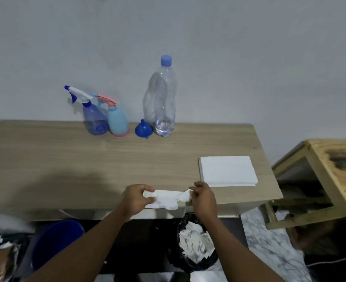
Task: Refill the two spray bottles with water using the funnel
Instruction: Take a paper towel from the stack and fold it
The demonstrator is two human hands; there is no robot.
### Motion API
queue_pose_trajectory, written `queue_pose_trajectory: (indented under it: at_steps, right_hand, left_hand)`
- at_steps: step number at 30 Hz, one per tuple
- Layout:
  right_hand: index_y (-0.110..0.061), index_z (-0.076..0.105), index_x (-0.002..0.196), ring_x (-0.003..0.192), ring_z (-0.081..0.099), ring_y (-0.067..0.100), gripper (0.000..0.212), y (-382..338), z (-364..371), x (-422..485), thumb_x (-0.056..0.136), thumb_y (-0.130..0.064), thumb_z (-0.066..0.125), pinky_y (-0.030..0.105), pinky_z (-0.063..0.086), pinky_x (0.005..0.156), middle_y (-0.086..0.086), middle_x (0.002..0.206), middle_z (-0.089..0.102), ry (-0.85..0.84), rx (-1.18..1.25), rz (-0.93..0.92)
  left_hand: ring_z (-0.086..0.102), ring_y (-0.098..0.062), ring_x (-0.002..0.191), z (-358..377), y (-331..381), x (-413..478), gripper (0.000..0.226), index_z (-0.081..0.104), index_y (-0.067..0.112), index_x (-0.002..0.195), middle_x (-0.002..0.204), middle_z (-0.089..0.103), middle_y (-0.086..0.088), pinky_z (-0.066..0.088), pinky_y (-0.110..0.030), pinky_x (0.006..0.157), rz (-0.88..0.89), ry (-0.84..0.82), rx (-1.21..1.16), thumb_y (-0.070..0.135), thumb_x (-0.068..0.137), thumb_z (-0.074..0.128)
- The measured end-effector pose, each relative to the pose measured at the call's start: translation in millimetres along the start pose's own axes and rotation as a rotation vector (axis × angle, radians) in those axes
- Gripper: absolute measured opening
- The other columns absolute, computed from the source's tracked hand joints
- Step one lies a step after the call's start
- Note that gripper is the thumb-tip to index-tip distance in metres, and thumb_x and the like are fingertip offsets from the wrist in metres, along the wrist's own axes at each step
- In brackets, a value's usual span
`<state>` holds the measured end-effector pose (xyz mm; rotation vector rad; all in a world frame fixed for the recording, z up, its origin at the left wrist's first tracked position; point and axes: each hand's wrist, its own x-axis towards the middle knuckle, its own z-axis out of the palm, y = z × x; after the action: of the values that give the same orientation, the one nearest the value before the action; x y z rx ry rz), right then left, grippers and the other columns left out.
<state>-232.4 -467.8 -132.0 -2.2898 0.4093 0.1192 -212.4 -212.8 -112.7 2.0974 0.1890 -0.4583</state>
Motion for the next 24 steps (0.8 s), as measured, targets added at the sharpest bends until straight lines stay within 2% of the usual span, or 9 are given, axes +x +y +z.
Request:
queue_pose_trajectory:
  at_steps: [3, 6, 8, 11, 13, 15, 18, 21, 24]
  right_hand:
    - [-0.017, 0.075, 0.114, 0.103, 0.068, 0.017, 0.024, 1.7, -2.6, 3.8, 0.096, -0.016, 0.060, 0.031, 0.054, 0.090, -0.009, 0.124, 0.067, -0.017, -0.048, -0.028]
    - [-0.015, 0.077, 0.104, 0.075, 0.070, 0.002, 0.019, 1.9, -12.3, -0.3, 0.096, -0.011, 0.061, 0.029, 0.059, 0.079, -0.005, 0.096, 0.074, -0.022, 0.100, -0.034]
    - [-0.013, 0.078, 0.097, 0.070, 0.070, -0.001, 0.017, 5.2, -23.6, -7.7, 0.094, -0.005, 0.063, 0.026, 0.060, 0.076, -0.007, 0.084, 0.074, -0.024, 0.238, -0.039]
    - [-0.017, 0.079, 0.088, 0.078, 0.072, 0.003, 0.019, 25.7, -41.9, -20.2, 0.089, -0.001, 0.069, 0.024, 0.058, 0.076, -0.007, 0.084, 0.077, 0.000, 0.373, 0.004]
    - [-0.017, 0.078, 0.082, 0.070, 0.069, -0.003, 0.019, 44.3, -55.1, -35.1, 0.088, 0.000, 0.071, 0.021, 0.055, 0.069, -0.006, 0.079, 0.076, -0.021, 0.415, 0.062]
    - [-0.013, 0.077, 0.078, 0.060, 0.066, -0.003, 0.014, 68.7, -64.6, -52.0, 0.086, -0.002, 0.074, 0.019, 0.052, 0.062, -0.002, 0.072, 0.075, -0.046, 0.396, 0.115]
    - [-0.004, 0.076, 0.078, 0.070, 0.070, 0.011, 0.010, 110.9, -65.7, -69.8, 0.084, 0.003, 0.074, 0.023, 0.055, 0.069, 0.007, 0.078, 0.076, -0.068, 0.379, 0.173]
    - [-0.009, 0.068, 0.076, 0.070, 0.065, 0.002, 0.023, 148.8, -48.1, -76.0, 0.081, 0.013, 0.072, 0.021, 0.052, 0.071, 0.006, 0.076, 0.070, -0.042, 0.353, 0.230]
    - [-0.015, 0.064, 0.073, 0.070, 0.063, 0.006, 0.033, 184.3, -24.4, -75.1, 0.079, 0.017, 0.071, 0.019, 0.055, 0.073, 0.005, 0.075, 0.067, -0.013, 0.356, 0.311]
  left_hand:
    - [0.068, -0.029, 0.081, 4.6, 14.8, -10.6, 0.028, 0.075, 0.032, 0.083, 0.091, 0.076, -0.001, 0.054, -0.034, 0.079, 0.013, 0.050, 0.030, 0.017, 0.065, 0.091]
    - [0.062, -0.012, 0.073, 11.9, 20.0, -19.0, 0.027, 0.076, 0.016, 0.094, 0.083, 0.069, 0.011, 0.046, -0.019, 0.072, 0.010, 0.072, 0.034, 0.010, 0.071, 0.088]
    - [0.056, -0.008, 0.064, 15.9, 23.4, -27.8, 0.024, 0.074, 0.024, 0.092, 0.074, 0.064, 0.015, 0.045, -0.017, 0.067, -0.009, 0.072, 0.028, 0.011, 0.075, 0.085]
    - [0.066, -0.026, 0.080, 31.5, 20.8, -37.9, 0.021, 0.074, 0.036, 0.088, 0.084, 0.071, -0.003, 0.052, -0.029, 0.078, -0.014, 0.040, 0.038, 0.020, 0.077, 0.082]
    - [0.065, -0.022, 0.075, 48.2, 16.2, -47.6, 0.021, 0.073, 0.037, 0.086, 0.087, 0.073, -0.010, 0.050, -0.022, 0.074, -0.013, -0.014, 0.043, 0.021, 0.077, 0.082]
    - [0.063, -0.012, 0.077, 70.5, 11.3, -58.2, 0.019, 0.074, 0.034, 0.082, 0.090, 0.074, -0.009, 0.052, -0.027, 0.078, -0.051, -0.069, -0.008, 0.018, 0.077, 0.083]
    - [0.061, -0.018, 0.073, 108.3, -4.8, -70.0, 0.016, 0.074, 0.022, 0.075, 0.086, 0.072, -0.021, 0.051, -0.029, 0.072, -0.155, -0.106, -0.046, 0.011, 0.073, 0.086]
    - [0.048, -0.013, 0.055, 145.9, -27.3, -69.1, 0.021, 0.070, 0.020, 0.071, 0.060, 0.056, -0.006, 0.042, -0.020, 0.055, -0.251, -0.092, -0.048, 0.005, 0.075, 0.083]
    - [0.050, -0.007, 0.054, 180.3, -46.8, -63.4, 0.023, 0.071, 0.022, 0.079, 0.063, 0.058, 0.003, 0.039, -0.006, 0.051, -0.306, -0.086, -0.065, 0.000, 0.080, 0.077]
